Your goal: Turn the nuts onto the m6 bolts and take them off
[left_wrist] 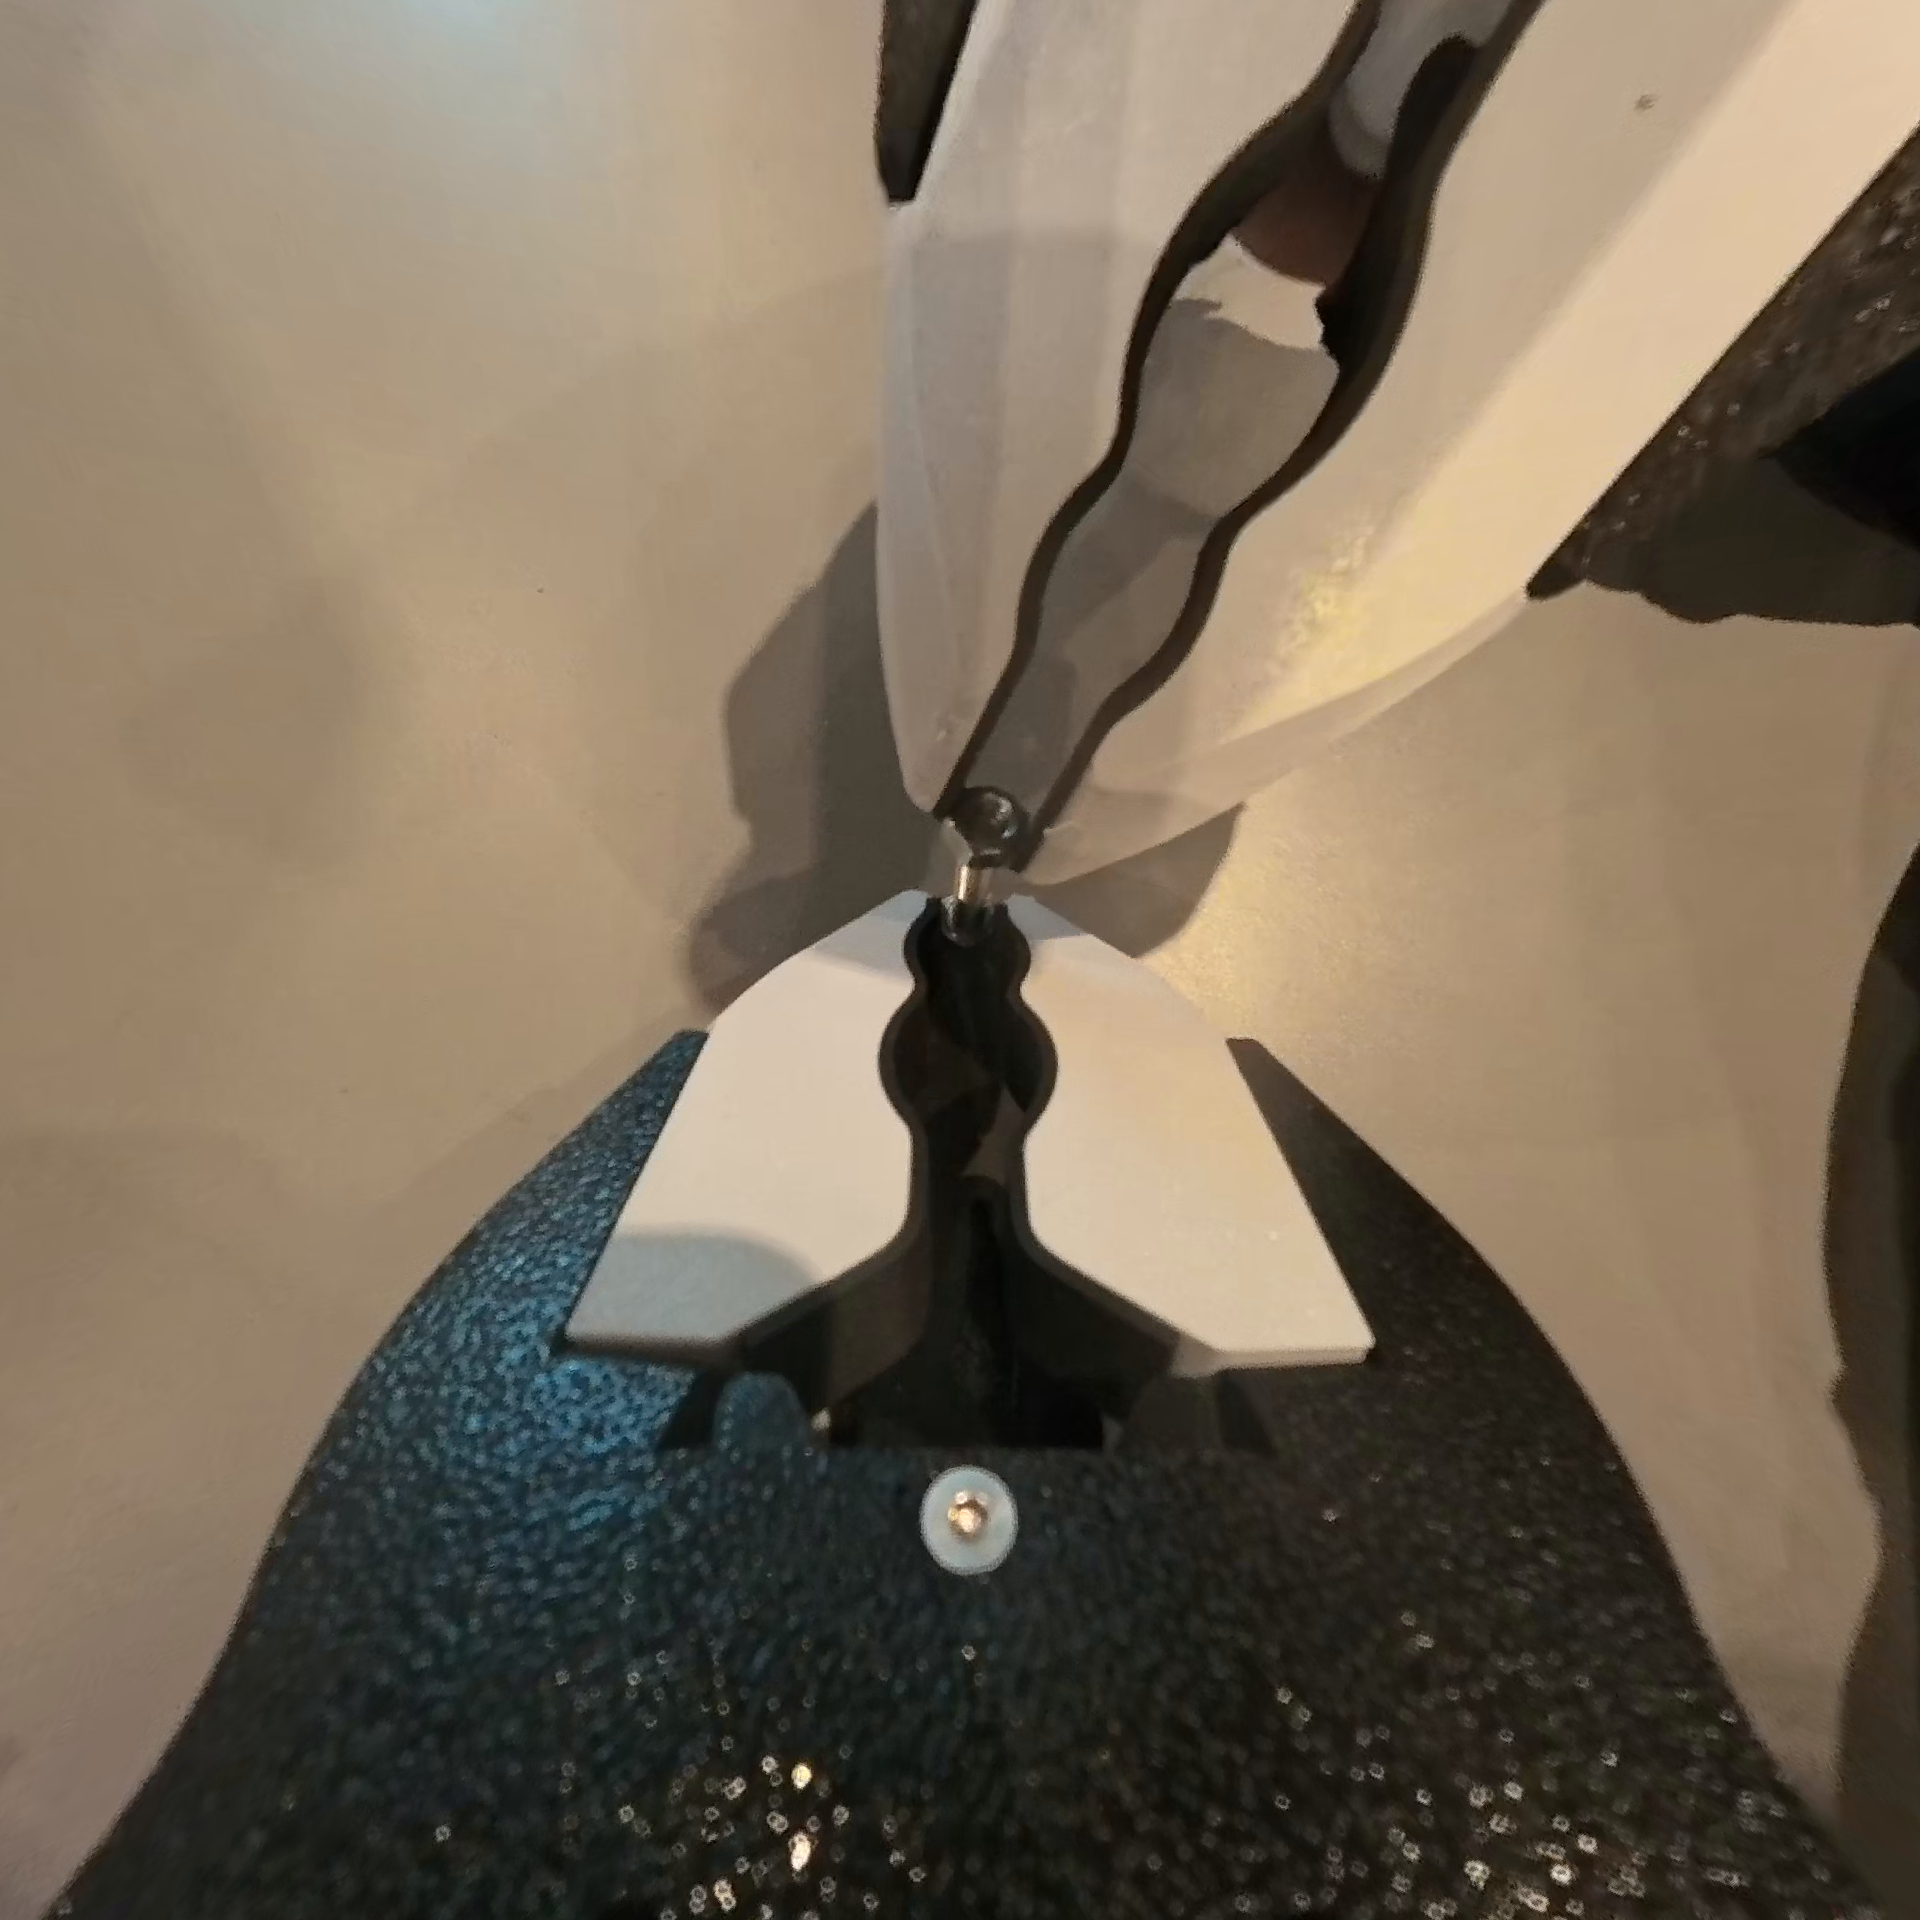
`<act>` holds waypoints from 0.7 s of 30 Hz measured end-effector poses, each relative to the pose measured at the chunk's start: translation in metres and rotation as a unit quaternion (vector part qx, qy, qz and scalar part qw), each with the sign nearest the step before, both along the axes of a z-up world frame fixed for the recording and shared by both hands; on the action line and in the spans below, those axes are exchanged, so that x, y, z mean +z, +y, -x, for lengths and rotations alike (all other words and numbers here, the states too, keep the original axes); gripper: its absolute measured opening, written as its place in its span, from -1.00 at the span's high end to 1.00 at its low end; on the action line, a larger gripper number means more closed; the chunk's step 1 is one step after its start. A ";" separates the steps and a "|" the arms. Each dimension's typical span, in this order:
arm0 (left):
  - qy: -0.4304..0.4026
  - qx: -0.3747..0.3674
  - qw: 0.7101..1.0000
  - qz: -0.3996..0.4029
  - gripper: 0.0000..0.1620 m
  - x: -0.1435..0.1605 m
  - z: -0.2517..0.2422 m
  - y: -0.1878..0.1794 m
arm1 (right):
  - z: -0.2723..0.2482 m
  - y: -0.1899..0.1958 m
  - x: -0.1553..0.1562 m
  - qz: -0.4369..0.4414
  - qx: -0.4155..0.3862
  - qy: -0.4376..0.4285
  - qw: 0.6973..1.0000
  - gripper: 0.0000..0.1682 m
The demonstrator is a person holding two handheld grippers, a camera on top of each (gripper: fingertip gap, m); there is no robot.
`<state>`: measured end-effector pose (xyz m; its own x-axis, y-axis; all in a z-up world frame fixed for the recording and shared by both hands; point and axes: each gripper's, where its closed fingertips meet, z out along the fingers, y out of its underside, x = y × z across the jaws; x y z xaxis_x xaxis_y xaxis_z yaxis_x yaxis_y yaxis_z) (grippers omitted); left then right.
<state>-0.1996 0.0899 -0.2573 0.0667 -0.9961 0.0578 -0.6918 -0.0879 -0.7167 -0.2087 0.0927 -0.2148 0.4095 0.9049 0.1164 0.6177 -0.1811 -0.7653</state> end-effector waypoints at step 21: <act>0.002 0.000 1.000 -0.003 0.88 0.000 0.000 0.000 | -0.004 -0.001 -0.006 0.009 -0.006 -0.034 0.999 0.88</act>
<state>-0.1995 0.0901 -0.2572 0.0667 -0.9964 0.0524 -0.6942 -0.0840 -0.7149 -0.2043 0.0918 -0.2204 0.4129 0.9016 0.1289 0.6658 -0.2022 -0.7182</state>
